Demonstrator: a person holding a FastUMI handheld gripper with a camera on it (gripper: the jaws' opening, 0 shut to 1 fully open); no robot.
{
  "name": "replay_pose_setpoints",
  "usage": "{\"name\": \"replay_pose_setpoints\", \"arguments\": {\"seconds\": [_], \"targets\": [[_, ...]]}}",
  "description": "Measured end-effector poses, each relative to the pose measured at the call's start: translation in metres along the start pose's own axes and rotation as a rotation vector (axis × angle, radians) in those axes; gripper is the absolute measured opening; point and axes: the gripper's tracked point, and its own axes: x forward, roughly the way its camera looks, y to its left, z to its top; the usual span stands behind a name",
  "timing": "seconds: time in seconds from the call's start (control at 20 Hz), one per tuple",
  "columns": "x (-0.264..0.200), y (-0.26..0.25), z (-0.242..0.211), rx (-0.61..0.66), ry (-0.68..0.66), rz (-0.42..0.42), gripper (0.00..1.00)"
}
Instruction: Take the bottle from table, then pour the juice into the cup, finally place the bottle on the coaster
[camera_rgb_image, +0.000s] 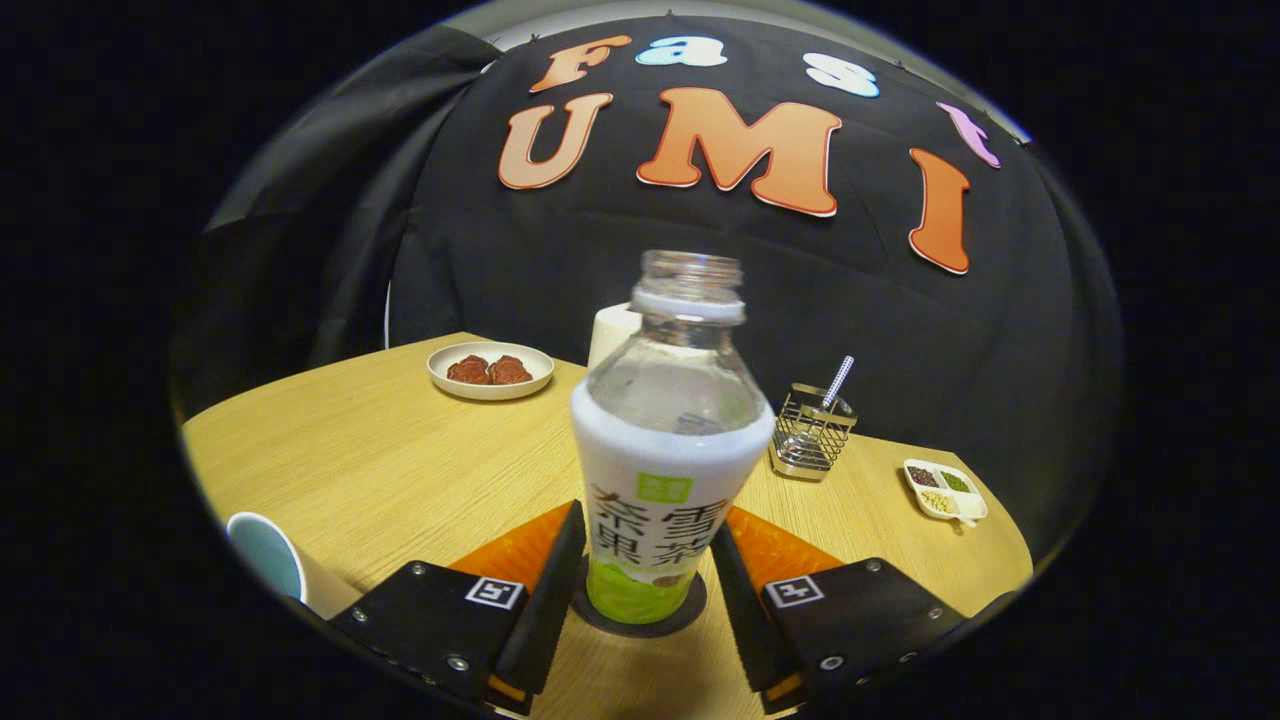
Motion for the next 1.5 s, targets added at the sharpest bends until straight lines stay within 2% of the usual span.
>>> {"name": "replay_pose_setpoints", "arguments": {"seconds": [0.05, 0.1, 0.2, 0.3, 0.5, 0.7, 0.95, 1.25, 1.5], "targets": [[-0.004, 0.002, -0.002, -0.016, 0.003, 0.006, 0.77], [-0.008, 0.002, 0.0, -0.029, -0.001, 0.008, 0.87], [-0.017, -0.001, 0.008, -0.037, -0.02, 0.003, 0.95], [-0.026, -0.006, 0.019, -0.028, -0.05, -0.005, 0.99], [-0.052, -0.025, 0.045, 0.002, -0.108, -0.034, 0.99], [-0.091, -0.045, 0.082, -0.052, -0.174, -0.063, 0.99], [-0.156, -0.062, 0.142, -0.002, -0.314, -0.075, 0.99], [-0.247, -0.081, 0.208, -0.023, -0.471, -0.121, 0.98], [-0.31, -0.097, 0.237, 0.024, -0.581, -0.15, 0.98]]}}
